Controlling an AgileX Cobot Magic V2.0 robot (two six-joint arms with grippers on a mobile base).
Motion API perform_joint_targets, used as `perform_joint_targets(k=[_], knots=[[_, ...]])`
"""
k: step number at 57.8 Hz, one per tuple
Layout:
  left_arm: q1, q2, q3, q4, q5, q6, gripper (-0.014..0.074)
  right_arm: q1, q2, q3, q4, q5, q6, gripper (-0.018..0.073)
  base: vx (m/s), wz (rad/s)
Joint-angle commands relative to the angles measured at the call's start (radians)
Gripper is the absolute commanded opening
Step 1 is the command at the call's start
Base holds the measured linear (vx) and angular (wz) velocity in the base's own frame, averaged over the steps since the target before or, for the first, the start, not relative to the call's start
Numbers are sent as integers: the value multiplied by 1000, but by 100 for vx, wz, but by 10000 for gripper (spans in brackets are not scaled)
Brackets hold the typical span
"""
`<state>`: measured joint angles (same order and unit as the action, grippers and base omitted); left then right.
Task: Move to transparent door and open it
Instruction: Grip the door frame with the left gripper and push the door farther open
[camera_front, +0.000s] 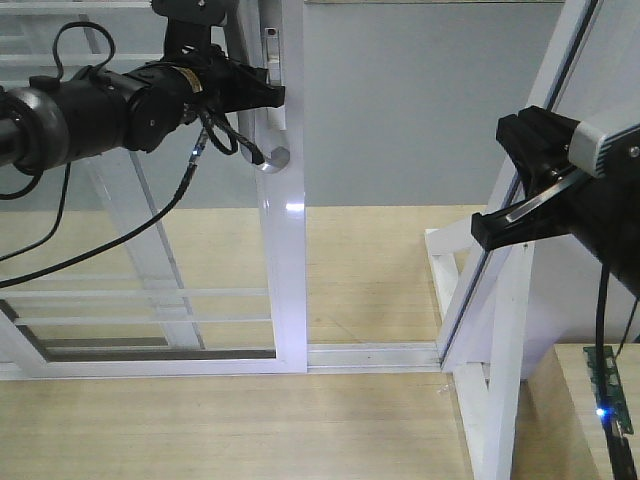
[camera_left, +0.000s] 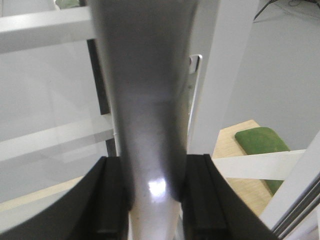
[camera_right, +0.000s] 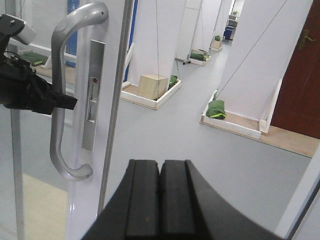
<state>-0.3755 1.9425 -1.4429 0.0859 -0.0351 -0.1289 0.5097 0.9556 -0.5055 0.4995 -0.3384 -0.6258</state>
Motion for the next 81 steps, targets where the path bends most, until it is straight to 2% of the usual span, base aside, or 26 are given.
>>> perform_joint_targets(k=[1,28,50,62,70,81], knots=[[32,-99,-42,-14,-147,-8,-1,-4,-16,-30,-14,-79,-10,-6,0,0],[124,-142,-42,-13,-123,-7,0,-4,-16,-30,-14,-79,-10,-6,0,0],[207,-212,-42,-6,-51,-6,0,-4,-16,-30,-14,-77,-10,-6,0,0],[238,-278,-42,-3,49,60,0,-4,-16,-30,-14,-56,-10,-6,0,0],[238,-315,-42,-3,64,112,0,-4,-16,-30,-14,-57,-10,-6,0,0],[238,-357,-42,-5,164,116,0,-4,-16,-30,-14,-60,-10,-6,0,0]])
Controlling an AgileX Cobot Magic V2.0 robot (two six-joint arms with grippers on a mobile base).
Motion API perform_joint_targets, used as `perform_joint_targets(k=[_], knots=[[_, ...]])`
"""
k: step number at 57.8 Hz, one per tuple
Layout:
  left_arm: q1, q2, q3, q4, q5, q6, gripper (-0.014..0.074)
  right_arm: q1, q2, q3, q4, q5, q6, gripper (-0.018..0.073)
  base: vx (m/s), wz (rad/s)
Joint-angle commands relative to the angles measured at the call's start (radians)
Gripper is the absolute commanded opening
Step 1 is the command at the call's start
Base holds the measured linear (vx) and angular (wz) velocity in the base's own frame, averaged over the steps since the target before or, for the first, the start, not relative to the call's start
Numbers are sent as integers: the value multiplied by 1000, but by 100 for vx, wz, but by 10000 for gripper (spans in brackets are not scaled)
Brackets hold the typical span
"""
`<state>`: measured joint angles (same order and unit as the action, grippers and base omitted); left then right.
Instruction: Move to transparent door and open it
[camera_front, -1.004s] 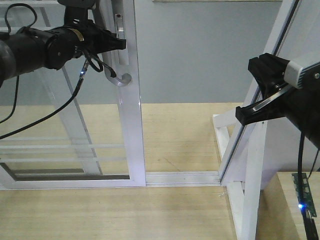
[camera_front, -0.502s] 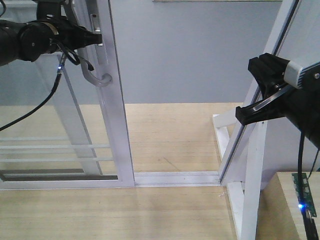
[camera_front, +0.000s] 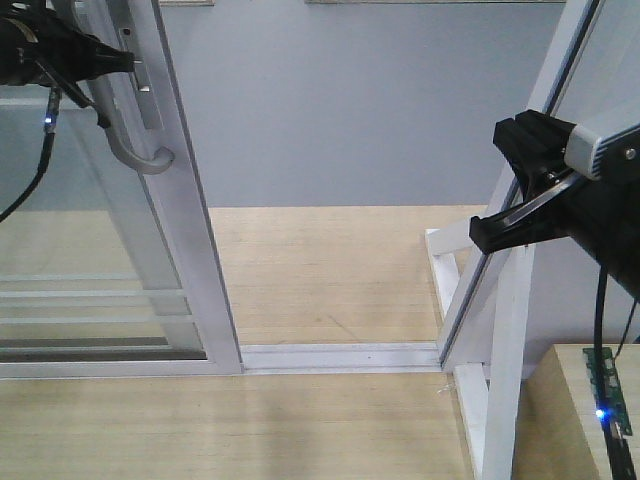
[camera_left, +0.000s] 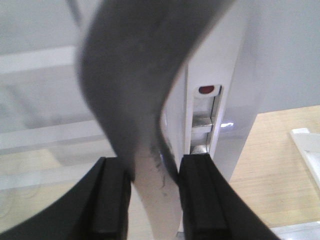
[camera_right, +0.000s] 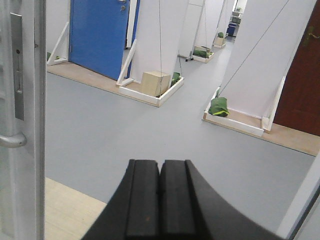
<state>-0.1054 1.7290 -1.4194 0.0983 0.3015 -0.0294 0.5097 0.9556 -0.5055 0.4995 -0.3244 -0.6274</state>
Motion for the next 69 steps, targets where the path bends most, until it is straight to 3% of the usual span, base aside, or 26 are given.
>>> perform_joint_targets(k=[1,12,27,50,61,69], knots=[[-32,-148,-66,-18,-152,16,0,-4,-16,-30,-14,-74,-9,-6,0,0],[-34,-246,9,-19,-63,60,0,-4,-16,-30,-14,-74,-9,-6,0,0],[-35,-526,324,-26,-77,76,0,-4,-102,-30,46,-15,-9,-6,0,0],[-35,-1106,841,-29,-56,76,0,-4,-372,-30,105,314,-50,-4,0,0],[-35,-1348,972,-116,33,76,0,-4,-390,-30,79,287,-63,-3,0,0],[-35,-1462,1007,-131,106,76,0,-93,-390,-30,86,291,-113,-3,0,0]])
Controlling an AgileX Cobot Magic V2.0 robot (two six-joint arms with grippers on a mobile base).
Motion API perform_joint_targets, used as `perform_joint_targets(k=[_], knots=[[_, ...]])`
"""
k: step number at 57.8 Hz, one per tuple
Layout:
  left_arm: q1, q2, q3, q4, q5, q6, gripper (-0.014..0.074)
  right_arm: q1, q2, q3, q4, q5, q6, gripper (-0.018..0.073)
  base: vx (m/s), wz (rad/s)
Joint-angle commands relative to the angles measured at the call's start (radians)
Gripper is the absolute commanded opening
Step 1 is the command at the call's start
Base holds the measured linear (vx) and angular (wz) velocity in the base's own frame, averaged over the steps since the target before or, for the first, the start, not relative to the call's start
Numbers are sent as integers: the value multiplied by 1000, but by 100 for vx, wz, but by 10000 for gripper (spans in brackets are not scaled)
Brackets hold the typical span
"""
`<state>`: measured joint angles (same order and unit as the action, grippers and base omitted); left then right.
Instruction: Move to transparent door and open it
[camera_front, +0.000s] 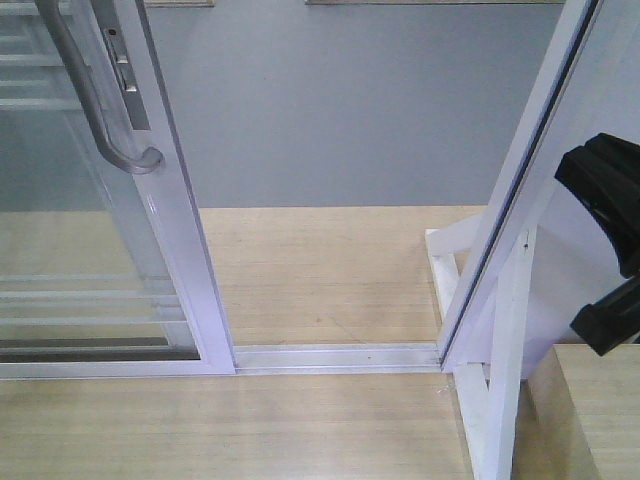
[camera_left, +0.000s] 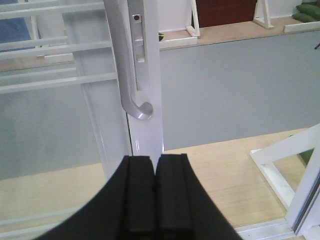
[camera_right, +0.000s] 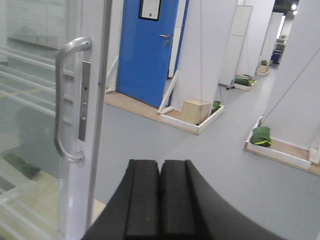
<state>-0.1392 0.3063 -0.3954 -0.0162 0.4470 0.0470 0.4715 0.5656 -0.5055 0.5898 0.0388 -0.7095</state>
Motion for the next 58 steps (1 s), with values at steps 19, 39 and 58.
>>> perform_joint_targets(k=[19,39,58], knots=[[-2,-74,-16,-27,-17,-4,0,-462,-102,-30,-34,311,-45,-3,0,0],[-2,-76,17,-53,13,0,0,-464,-419,131,-214,376,215,-3,0,0],[-2,-103,42,-66,6,-11,0,-464,-535,142,-321,394,281,-2,0,0]])
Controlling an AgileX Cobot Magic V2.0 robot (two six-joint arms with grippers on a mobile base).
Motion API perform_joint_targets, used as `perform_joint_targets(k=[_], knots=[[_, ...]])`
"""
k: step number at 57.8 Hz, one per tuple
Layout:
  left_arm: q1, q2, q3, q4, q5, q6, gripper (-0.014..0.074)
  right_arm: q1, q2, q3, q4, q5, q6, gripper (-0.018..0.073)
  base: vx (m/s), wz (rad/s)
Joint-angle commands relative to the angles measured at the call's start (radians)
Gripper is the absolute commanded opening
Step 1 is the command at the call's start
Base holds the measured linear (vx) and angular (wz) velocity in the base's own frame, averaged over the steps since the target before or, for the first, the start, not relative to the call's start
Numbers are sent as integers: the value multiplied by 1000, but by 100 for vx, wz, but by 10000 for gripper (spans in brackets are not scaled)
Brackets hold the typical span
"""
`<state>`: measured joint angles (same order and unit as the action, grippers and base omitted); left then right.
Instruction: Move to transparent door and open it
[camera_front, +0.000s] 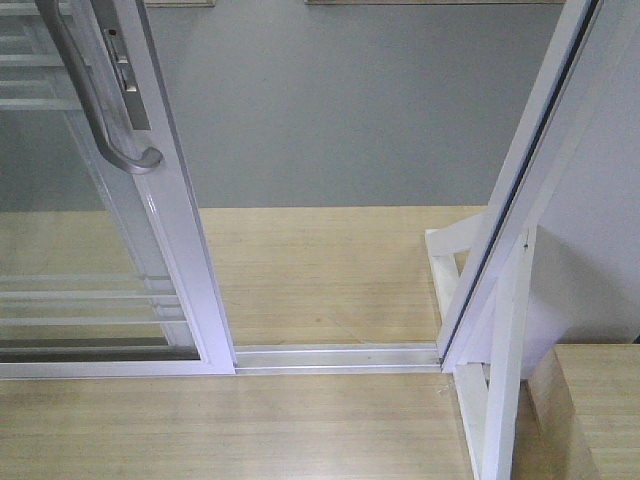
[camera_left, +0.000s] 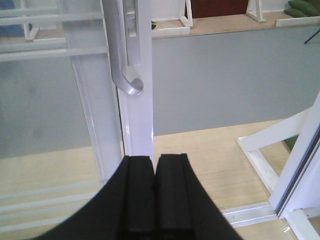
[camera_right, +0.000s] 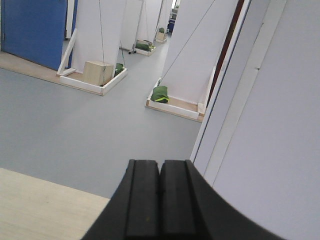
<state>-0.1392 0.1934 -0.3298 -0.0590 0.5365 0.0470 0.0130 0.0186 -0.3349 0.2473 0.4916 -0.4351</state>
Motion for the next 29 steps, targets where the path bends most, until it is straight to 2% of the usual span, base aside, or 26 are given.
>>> perform_joint_targets(k=[1,10,29], knots=[[-2,10,-23,-28,-83,-11,0,-5,12,-28,34,-53,9,-1,0,0],[-2,10,-23,-62,-75,-9,0,-5,12,-28,103,-14,14,-1,0,0],[-2,10,-23,-60,-72,-9,0,-5,12,-28,107,-6,14,-1,0,0]])
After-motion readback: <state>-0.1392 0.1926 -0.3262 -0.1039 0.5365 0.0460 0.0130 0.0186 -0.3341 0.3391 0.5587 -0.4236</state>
